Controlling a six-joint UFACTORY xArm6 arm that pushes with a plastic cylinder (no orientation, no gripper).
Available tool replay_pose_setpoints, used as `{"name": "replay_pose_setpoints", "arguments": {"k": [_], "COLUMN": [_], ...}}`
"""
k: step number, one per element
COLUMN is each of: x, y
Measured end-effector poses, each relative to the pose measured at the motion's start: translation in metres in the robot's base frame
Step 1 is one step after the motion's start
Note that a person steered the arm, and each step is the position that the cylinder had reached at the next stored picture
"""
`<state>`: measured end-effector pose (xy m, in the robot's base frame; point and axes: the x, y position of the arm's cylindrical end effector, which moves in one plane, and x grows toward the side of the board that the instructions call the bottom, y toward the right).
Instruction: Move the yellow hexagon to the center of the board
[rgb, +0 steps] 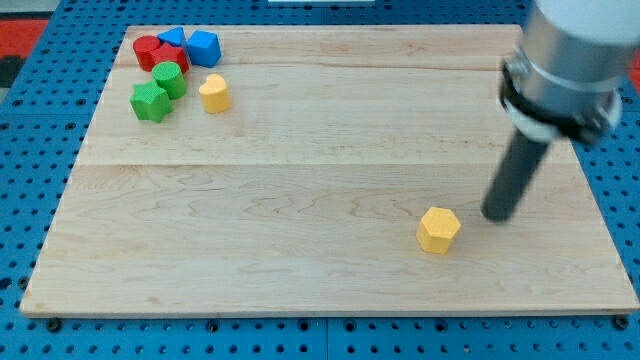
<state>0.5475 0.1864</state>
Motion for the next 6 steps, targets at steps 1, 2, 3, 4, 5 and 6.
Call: {"name": "replay_pose_setpoints", "arguments": {"k": [1,2,3,4,5,6], "x": [0.025,-0.001,-0.025,-0.040,-0.039,-0.067], "y": [-0.025,-0.071,-0.138,-0.121,-0.098,-0.138]}}
